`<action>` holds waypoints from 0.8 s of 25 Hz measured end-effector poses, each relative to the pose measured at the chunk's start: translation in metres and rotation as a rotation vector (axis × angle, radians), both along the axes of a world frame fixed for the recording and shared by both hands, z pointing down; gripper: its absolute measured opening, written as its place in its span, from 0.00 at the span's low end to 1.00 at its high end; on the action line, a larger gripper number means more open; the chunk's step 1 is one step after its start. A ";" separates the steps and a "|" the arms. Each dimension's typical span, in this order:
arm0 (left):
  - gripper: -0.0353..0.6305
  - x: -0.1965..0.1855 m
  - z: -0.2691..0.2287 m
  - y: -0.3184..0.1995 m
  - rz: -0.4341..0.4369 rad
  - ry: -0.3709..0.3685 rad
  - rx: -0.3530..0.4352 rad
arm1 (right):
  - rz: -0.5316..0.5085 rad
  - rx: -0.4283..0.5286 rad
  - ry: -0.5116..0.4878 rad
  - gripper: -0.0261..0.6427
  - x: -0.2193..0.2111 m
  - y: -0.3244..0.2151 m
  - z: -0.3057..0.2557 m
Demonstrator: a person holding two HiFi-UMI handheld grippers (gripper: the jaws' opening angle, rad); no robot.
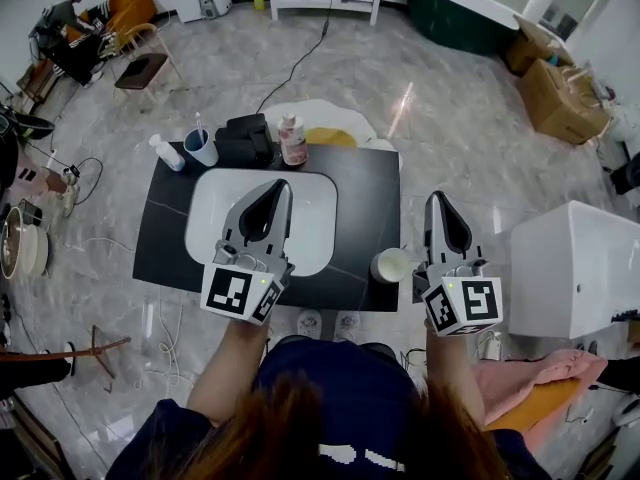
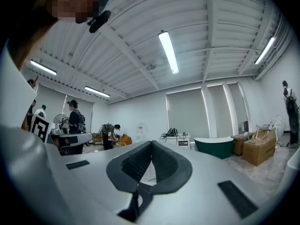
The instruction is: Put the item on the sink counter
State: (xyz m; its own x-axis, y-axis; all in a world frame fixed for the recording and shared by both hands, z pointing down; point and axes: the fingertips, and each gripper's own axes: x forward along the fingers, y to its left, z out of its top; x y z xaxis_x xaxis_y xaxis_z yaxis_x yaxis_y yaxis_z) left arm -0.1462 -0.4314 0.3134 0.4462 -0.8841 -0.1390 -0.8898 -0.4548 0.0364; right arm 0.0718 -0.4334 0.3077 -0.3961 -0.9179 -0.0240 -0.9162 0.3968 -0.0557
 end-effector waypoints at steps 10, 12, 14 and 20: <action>0.09 0.003 -0.002 0.001 -0.001 0.001 0.001 | 0.014 0.011 -0.020 0.06 0.006 0.003 -0.012; 0.09 0.004 -0.001 0.001 0.002 0.000 0.000 | 0.015 0.003 -0.025 0.06 0.005 0.004 -0.011; 0.09 0.005 0.000 0.002 0.007 -0.002 -0.003 | 0.011 0.001 -0.027 0.06 0.004 0.005 -0.009; 0.09 0.013 0.002 0.003 0.016 -0.011 -0.007 | -0.004 -0.002 -0.033 0.06 0.007 0.006 -0.008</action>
